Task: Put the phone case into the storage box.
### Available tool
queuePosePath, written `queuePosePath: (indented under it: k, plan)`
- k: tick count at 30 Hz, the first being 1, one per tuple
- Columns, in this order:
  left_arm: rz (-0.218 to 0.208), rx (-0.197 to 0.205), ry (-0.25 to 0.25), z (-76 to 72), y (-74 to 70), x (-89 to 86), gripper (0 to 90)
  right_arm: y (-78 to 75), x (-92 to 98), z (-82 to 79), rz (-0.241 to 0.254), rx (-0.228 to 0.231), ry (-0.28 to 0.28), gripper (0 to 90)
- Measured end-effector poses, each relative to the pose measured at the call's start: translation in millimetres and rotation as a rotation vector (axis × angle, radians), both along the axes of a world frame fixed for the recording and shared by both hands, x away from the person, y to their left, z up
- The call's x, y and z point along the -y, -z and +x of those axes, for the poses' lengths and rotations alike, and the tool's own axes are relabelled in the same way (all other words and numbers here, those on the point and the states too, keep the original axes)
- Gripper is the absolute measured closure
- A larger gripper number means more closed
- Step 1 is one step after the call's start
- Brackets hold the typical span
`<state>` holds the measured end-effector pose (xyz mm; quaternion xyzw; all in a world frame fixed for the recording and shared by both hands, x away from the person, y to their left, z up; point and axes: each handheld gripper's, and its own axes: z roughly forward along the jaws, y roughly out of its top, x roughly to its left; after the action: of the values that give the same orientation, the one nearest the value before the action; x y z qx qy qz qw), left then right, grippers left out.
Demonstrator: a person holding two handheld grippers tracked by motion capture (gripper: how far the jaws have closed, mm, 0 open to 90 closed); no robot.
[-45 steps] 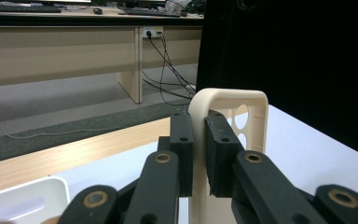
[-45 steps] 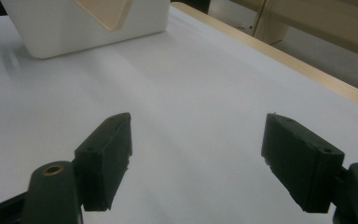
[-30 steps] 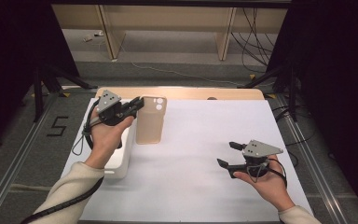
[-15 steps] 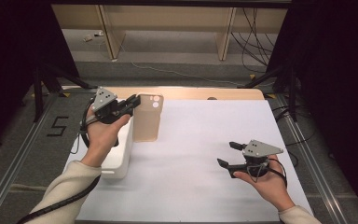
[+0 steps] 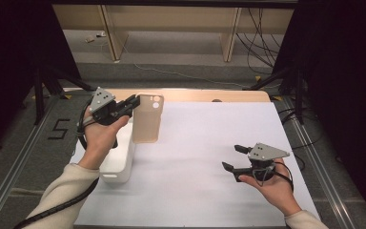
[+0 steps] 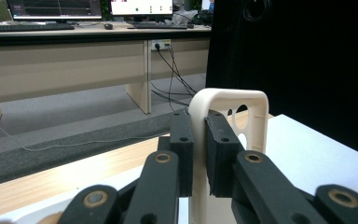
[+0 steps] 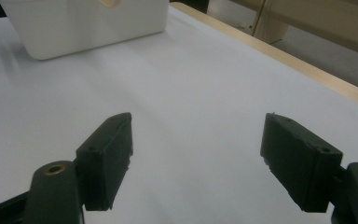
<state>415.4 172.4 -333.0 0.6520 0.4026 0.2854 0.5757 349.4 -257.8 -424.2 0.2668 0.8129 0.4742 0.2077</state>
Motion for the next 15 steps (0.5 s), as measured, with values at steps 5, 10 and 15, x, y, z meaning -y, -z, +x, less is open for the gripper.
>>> queuePosePath:
  k: [5,10,15]
  plan:
    - [0.005,0.001,0.007,0.8,0.0,-2.6,82.4,-0.1,0.3,0.2,0.002,0.001,0.002,26.5]
    - [0.007,0.005,0.012,1.0,-0.7,-5.3,82.4,0.3,0.2,0.3,0.000,-0.003,0.001,26.5]
    - [0.011,0.008,0.006,1.1,-2.3,-9.3,82.4,0.5,0.3,0.5,0.001,-0.002,0.001,26.5]
